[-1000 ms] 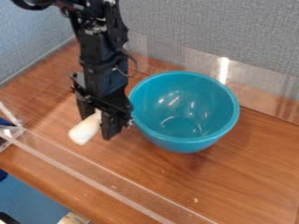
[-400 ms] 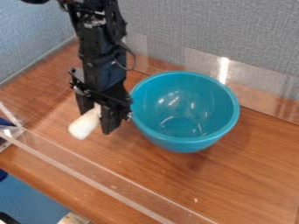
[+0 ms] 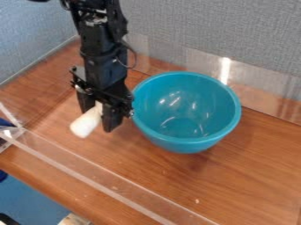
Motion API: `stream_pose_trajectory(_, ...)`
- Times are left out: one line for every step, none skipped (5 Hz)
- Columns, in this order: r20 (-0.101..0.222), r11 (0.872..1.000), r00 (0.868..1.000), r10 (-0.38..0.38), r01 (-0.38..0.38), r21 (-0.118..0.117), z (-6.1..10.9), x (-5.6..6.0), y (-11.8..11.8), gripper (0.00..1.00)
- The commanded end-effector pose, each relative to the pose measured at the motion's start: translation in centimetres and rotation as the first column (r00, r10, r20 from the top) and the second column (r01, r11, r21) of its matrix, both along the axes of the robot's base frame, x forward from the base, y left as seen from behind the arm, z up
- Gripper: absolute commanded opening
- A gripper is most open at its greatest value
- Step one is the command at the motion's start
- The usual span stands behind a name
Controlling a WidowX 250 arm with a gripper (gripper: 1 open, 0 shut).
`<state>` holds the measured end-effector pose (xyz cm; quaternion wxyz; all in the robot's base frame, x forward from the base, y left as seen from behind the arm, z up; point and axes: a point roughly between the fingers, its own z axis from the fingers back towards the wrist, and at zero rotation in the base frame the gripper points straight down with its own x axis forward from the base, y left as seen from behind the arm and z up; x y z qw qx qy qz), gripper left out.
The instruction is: Remove the mushroom from inside the blue bowl and put it on the table
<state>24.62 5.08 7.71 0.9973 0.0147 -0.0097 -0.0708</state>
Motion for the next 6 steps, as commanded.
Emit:
stream_pose_trajectory(0.039,1.000,0.999,0.026,-0.026,0.007,0.79,0.96,0.63,0.00)
stream_pose_trajectory(0.035,0.999,0.999,0.035,-0.035,0.006,0.62,1.09,0.77,0.00)
stream_pose_trajectory(0.031,0.999,0.999,0.043,-0.043,0.004,0.50,1.20,0.92,0.00)
stream_pose_trajectory(0.027,0.999,0.998,0.052,-0.052,0.002,0.37,1.29,1.09,0.00)
stream_pose_trajectory(0.024,0.998,0.998,0.059,-0.059,0.000,0.31,1.38,1.25,0.00)
stream_pose_trajectory(0.021,0.998,0.998,0.066,-0.066,-0.002,0.28,1.44,1.41,1.00)
